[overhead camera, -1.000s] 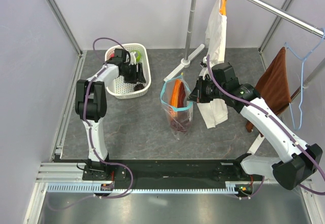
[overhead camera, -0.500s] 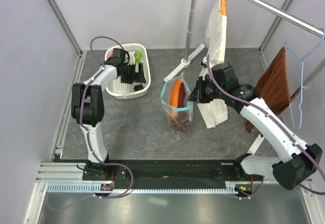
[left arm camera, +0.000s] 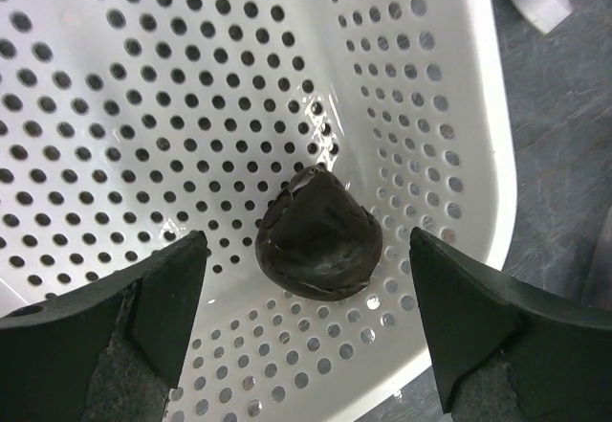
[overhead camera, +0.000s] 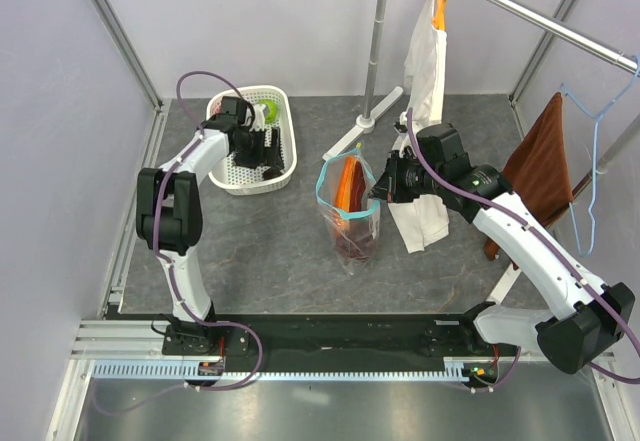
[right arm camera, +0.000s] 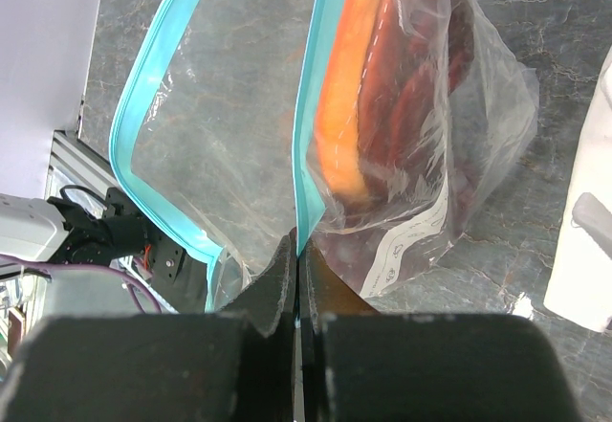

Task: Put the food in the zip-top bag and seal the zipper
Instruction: Pick up the fake fruit from the bin.

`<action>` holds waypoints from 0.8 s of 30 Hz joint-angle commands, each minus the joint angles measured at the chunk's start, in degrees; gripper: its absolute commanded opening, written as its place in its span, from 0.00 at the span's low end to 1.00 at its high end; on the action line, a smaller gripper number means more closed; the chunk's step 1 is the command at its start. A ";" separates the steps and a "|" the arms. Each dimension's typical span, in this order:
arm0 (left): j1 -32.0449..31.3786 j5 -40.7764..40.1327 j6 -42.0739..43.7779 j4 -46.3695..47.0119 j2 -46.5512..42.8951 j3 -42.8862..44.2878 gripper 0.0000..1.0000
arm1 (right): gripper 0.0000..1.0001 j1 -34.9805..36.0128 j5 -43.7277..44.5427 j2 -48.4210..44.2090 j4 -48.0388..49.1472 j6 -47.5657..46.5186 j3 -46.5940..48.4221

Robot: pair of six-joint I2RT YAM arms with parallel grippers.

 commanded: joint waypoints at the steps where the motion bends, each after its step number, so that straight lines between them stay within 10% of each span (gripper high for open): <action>1: -0.87 -1.81 3.16 -0.97 1.44 -1.19 0.91 | 0.00 -0.08 0.18 -0.63 1.57 -0.10 -0.14; 9: -0.96 -3.66 2.63 -1.94 3.46 -1.81 0.90 | 0.00 -0.08 0.09 -0.01 2.01 -0.10 -0.06; 17: -0.52 -4.01 2.72 -2.29 4.26 3.63 0.61 | 0.00 -0.16 0.27 -0.27 1.92 -0.01 0.03; 24: -0.61 -0.35 4.90 -3.78 -7.49 7.68 0.55 | 0.00 -0.16 0.62 -0.36 1.83 -0.19 -0.06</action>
